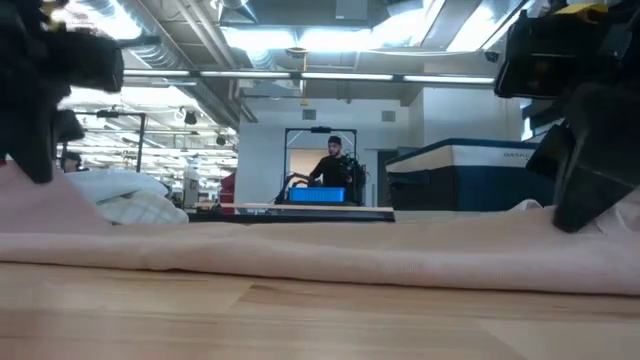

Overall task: Fold towel
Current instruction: Fold the pink towel

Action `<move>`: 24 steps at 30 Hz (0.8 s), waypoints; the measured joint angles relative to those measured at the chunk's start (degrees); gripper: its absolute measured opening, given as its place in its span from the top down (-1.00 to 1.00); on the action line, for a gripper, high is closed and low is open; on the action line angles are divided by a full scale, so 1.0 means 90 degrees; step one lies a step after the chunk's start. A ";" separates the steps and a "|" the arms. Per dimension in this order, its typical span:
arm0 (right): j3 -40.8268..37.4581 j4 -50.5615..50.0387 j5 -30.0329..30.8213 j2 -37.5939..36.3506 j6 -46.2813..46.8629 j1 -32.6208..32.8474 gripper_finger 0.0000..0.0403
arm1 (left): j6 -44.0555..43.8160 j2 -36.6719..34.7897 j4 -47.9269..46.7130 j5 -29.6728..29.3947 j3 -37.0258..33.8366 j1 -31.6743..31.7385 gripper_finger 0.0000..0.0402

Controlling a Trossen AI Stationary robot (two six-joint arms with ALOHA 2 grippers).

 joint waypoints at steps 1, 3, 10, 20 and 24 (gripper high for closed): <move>0.0017 -0.0019 0.0027 -0.0002 -0.0010 0.0000 0.93 | 0.0016 0.0000 -0.0014 0.0000 0.0077 -0.0070 0.93; 0.0081 -0.0061 0.0078 0.0001 -0.0134 0.0000 0.92 | -0.0031 0.0001 -0.0202 -0.0004 0.0280 -0.0239 0.93; 0.0743 -0.1033 0.0623 -0.0011 -0.0764 0.0000 0.97 | -0.0760 0.0000 -0.1323 -0.0249 0.0954 -0.0979 0.97; 0.2004 -0.3218 0.1367 -0.0019 -0.1221 0.0052 0.98 | -0.1872 0.0005 -0.1659 -0.1212 0.1253 -0.2372 0.98; 0.2038 -0.3189 0.1283 -0.0006 -0.1194 0.0118 0.99 | -0.2434 0.0068 -0.1643 -0.1589 0.1253 -0.2805 0.99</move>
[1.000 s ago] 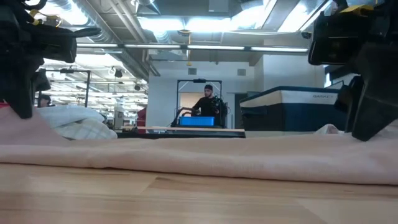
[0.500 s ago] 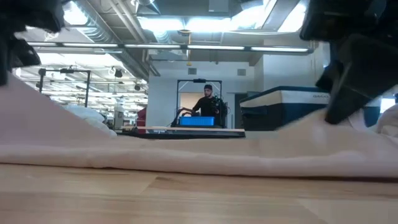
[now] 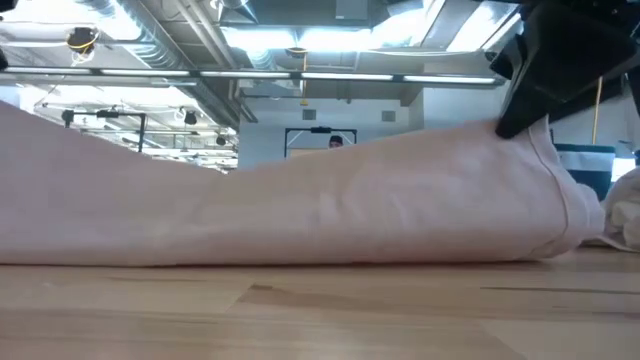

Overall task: Fold towel
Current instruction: Fold the pink towel

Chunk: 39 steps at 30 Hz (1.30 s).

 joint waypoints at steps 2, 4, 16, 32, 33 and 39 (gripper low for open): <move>0.0002 0.0162 0.0045 0.0072 -0.0001 0.0125 0.99 | -0.0209 0.0122 0.0001 -0.0157 0.0000 -0.0227 0.99; 0.0000 0.0197 0.0058 0.0145 -0.0001 0.0266 0.99 | -0.0386 0.0277 0.0014 -0.0234 0.0000 -0.0422 0.99; 0.0001 0.1102 0.0211 0.0679 -0.0200 0.1406 0.99 | 0.0527 0.1955 0.2059 -0.0475 -0.0007 -0.1405 0.97; 0.0018 0.1544 -0.1458 0.1115 0.1223 0.1363 0.55 | 0.0055 0.2667 0.3063 0.0744 -0.0007 -0.1345 0.82; 0.0029 0.1573 -0.1622 0.1115 0.1228 0.1363 0.50 | -0.0043 0.2667 0.3054 0.0776 -0.0007 -0.1347 0.77; 0.0032 0.1526 -0.2936 0.1074 0.1501 0.1180 0.26 | -0.0677 0.2437 0.3054 0.2000 -0.0007 -0.1206 0.48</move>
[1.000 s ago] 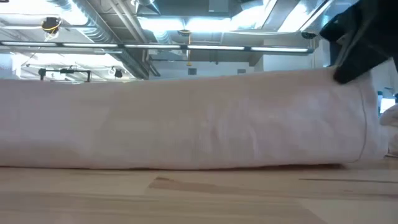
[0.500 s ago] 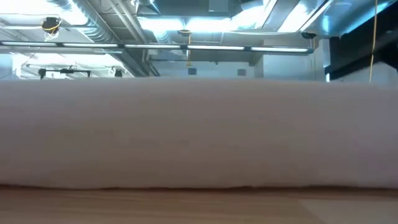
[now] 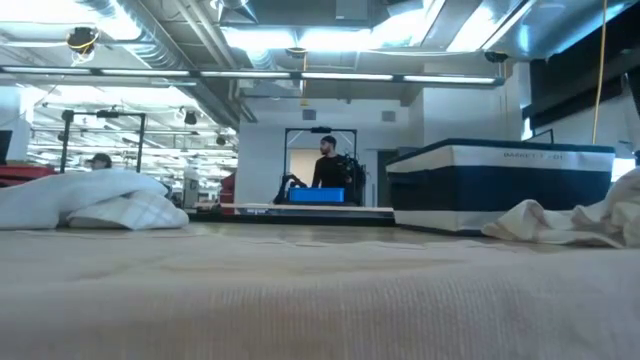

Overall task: Fold towel
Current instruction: Fold the pink towel

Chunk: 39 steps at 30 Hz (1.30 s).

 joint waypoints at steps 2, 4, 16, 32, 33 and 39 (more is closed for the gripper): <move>0.0000 -0.0001 -0.0332 -0.0003 0.0266 -0.0109 0.23 | -0.0184 -0.0174 0.0007 0.0451 0.0007 0.0082 0.42; 0.0000 -0.0012 -0.0415 -0.0003 0.0346 -0.0213 0.23 | -0.0321 -0.0358 0.0003 0.0546 0.0067 0.0109 0.40; -0.0002 -0.0207 0.1503 -0.0001 -0.1411 -0.0904 0.23 | 0.0305 -0.0850 -0.1934 -0.3103 -0.0024 0.0571 0.39; -0.0010 -0.1701 0.2926 -0.0654 -0.1629 -0.1264 0.23 | 0.0675 -0.1182 -0.3283 -0.1927 -0.0364 0.1941 0.39; -0.0010 -0.1674 0.2935 -0.0659 -0.1642 -0.1344 0.23 | 0.0743 -0.1211 -0.3356 -0.1854 -0.0364 0.2067 0.39; -0.0139 -0.1130 0.2989 -0.0593 -0.1403 -0.1625 0.23 | 0.0650 -0.1227 -0.3334 -0.1136 -0.0720 0.2836 0.39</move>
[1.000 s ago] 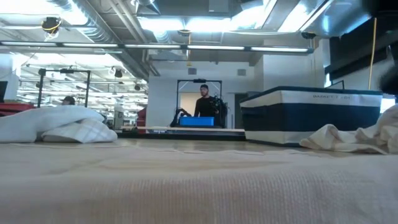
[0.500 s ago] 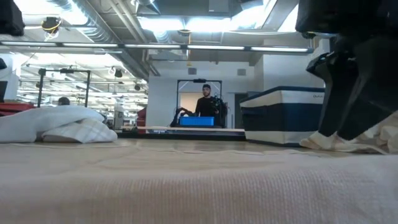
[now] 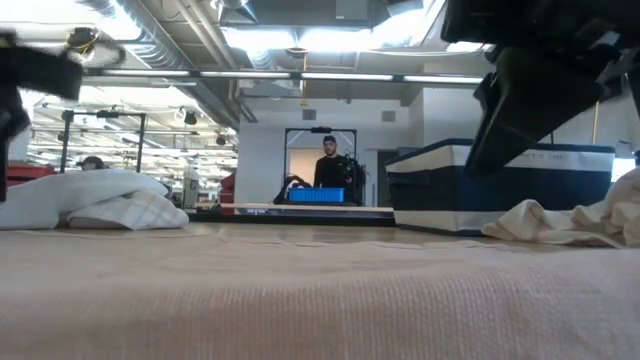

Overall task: Fold towel
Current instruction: Fold the pink towel

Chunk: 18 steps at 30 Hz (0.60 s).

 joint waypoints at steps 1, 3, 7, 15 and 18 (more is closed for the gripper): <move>-0.0083 0.0195 0.0073 0.0000 0.0040 -0.0028 0.23 | -0.0118 0.0000 0.0035 0.0057 -0.0112 0.0091 0.39; -0.0239 0.0561 0.0236 0.0000 0.0079 -0.0027 0.23 | -0.0273 0.0000 0.0224 0.0151 -0.0327 0.0242 0.39; -0.0389 0.0620 0.0201 0.0000 0.0090 -0.0025 0.23 | -0.0367 -0.0012 0.0757 0.0389 -0.0558 0.0444 0.39; -0.0461 0.0644 0.0200 0.0005 0.0127 -0.0013 0.23 | -0.0166 -0.0069 0.1234 0.0670 -0.0635 0.0497 0.39; -0.0461 0.0649 0.0197 0.0005 0.0137 -0.0013 0.23 | -0.0067 -0.0259 0.1402 0.0710 -0.0633 0.0461 0.39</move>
